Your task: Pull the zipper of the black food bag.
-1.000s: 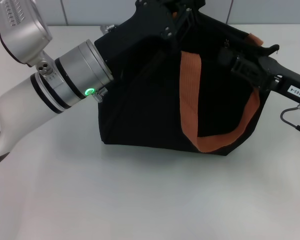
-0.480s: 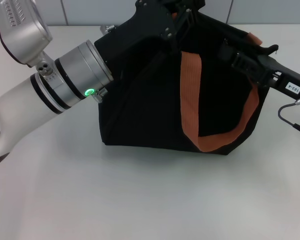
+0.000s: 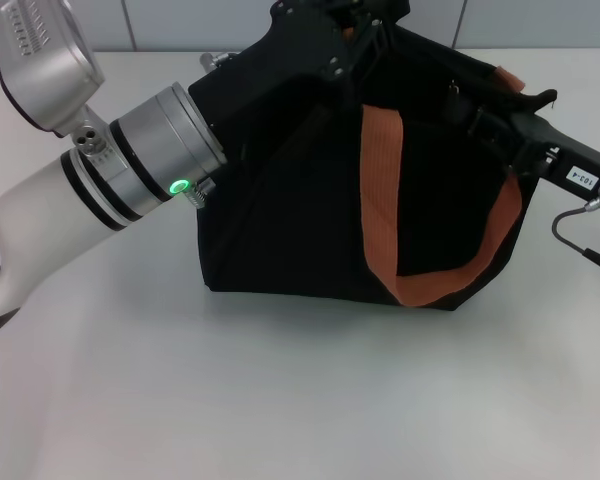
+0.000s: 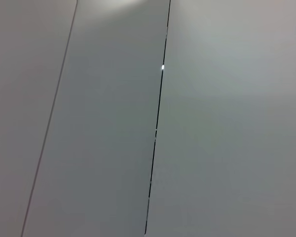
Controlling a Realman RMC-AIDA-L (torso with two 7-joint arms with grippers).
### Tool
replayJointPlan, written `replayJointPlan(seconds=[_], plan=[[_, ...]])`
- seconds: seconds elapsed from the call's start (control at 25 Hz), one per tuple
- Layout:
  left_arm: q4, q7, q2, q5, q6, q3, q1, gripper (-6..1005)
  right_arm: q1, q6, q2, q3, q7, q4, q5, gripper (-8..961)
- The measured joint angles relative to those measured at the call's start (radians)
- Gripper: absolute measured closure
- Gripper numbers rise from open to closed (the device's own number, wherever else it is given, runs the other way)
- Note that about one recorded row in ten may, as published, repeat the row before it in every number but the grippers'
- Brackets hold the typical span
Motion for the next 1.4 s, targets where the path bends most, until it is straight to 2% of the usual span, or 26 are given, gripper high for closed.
replayJointPlan(seconds=[0.12,0.32,0.84,1.24,1.4], plan=[[0.0,0.0,0.0,0.0,0.001,0.0,0.0,977,-0.002,-0.003,0.0,0.0,0.001,-0.002,0.0,945],[-0.001,0.0,0.0,0.001,0.003,0.0,0.0,977,-0.005,-0.006,-0.003,-0.003,0.04,-0.01,-0.004,954],[-0.001,0.0,0.0,-0.001,0.017,0.0,0.007,977,-0.028,0.026,-0.004,-0.006,0.168,-0.057,-0.008,953],[0.006,0.0,0.0,-0.003,0.018,-0.002,0.011,976,-0.055,0.053,-0.004,-0.001,0.177,-0.058,-0.005,953],[0.007,0.0,0.0,-0.003,0.018,-0.002,0.012,976,-0.065,0.051,-0.004,0.003,0.177,-0.058,-0.004,917]])
